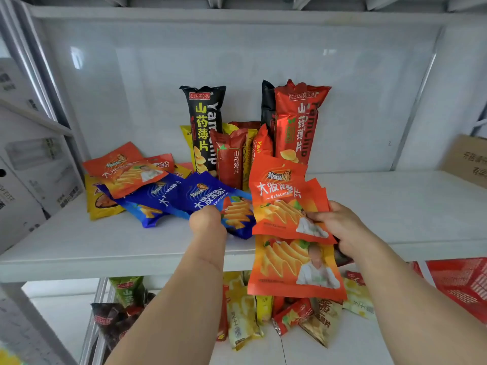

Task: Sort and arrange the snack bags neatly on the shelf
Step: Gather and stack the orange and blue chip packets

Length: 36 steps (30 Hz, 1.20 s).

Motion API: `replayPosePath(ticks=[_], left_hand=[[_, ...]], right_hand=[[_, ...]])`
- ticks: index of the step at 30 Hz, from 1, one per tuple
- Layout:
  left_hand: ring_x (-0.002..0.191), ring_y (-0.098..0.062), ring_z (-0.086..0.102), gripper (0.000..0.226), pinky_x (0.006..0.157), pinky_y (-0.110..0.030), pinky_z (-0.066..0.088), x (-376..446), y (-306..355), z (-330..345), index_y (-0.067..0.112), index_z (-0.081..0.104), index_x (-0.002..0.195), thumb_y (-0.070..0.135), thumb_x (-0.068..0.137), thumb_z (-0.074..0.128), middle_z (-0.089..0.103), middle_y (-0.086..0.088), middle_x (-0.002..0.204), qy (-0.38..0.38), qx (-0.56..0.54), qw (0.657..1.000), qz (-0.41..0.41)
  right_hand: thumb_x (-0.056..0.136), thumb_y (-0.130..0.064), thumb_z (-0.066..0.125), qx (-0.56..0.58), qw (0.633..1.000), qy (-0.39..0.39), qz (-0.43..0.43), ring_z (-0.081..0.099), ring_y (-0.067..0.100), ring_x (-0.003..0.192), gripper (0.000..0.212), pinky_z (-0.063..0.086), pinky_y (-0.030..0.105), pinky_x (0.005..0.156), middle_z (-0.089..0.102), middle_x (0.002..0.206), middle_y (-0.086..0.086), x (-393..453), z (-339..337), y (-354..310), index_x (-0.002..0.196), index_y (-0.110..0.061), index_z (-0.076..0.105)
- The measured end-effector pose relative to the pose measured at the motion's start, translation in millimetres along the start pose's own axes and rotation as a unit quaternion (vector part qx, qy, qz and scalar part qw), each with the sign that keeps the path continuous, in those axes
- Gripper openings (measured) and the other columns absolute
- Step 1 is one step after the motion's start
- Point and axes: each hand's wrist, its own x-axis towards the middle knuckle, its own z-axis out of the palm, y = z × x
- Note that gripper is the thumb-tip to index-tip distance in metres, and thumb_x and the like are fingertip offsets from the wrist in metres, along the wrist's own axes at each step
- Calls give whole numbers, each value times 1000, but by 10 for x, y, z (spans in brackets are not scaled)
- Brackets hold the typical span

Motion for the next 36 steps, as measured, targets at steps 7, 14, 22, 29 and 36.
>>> replayPosePath(ticks=[7, 14, 22, 29, 36], left_hand=[[86, -31, 67, 5, 71, -37, 53, 162, -194, -296, 13, 61, 89, 11, 93, 60, 69, -9, 96, -32, 22, 994, 103], [81, -30, 68, 8, 84, -43, 55, -111, -440, 120, 13, 67, 83, 12, 91, 68, 73, -13, 93, -212, 107, 967, 91], [70, -25, 74, 12, 68, -37, 59, -740, -946, 1174, 9, 70, 96, 20, 94, 67, 78, -10, 84, -324, 143, 931, 85], [92, -36, 74, 31, 91, -55, 56, -1180, -1388, 2169, 4, 67, 113, 26, 91, 70, 77, -16, 101, -334, 139, 929, 73], [96, -37, 73, 40, 95, -60, 53, -1262, -1614, 2893, 7, 65, 117, 34, 89, 72, 76, -15, 103, -327, 145, 931, 70]], right_hand=[[87, -15, 73, 15, 1000, 6, -10, 74, 25, 84, 15, 59, 39, 75, 77, 91, 5, 16, -341, -47, 100, -21, 70], [91, -18, 70, 48, 997, 55, 1, 72, 29, 76, 25, 55, 33, 51, 75, 100, 14, 137, -1388, 73, 116, -16, 67], [91, -20, 69, 69, 993, 95, -6, 72, 27, 58, 25, 54, 35, 46, 74, 101, 17, 544, -2839, 259, 117, -20, 66], [92, -20, 69, 49, 993, 108, -1, 72, 25, 64, 15, 55, 32, 49, 76, 87, 10, 1043, -3844, 294, 105, -26, 66], [91, -22, 70, 45, 994, 104, 1, 70, 25, 58, 17, 54, 34, 51, 76, 88, 10, 1719, -4423, 313, 107, -26, 68]])
